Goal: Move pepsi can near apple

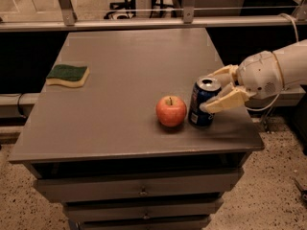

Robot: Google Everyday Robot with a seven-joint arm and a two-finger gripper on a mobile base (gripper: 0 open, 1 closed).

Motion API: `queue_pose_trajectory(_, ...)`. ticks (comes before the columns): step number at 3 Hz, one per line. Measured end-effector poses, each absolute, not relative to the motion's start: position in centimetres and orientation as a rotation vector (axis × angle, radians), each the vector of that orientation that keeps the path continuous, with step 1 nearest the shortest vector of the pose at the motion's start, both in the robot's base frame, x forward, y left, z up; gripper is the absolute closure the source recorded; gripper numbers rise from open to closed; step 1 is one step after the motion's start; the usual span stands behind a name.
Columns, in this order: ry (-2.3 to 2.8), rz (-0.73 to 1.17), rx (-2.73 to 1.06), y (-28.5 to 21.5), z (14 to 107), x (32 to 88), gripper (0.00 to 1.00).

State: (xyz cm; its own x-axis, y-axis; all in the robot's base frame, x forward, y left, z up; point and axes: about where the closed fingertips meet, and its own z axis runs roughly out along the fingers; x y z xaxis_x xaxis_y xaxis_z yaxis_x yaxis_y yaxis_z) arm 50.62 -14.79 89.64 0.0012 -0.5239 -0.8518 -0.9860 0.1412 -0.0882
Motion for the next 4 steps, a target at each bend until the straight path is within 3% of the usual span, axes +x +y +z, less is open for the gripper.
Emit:
queue_pose_trajectory(2, 1.601, 0.713, -1.532, -14.5, 89.4, 51.0, 0.15)
queue_pose_trajectory(3, 1.574, 0.708, -1.542, -14.1, 89.8, 51.3, 0.00)
queue_pose_trajectory(4, 1.549, 0.704, -1.535, -14.9, 91.4, 51.1, 0.00)
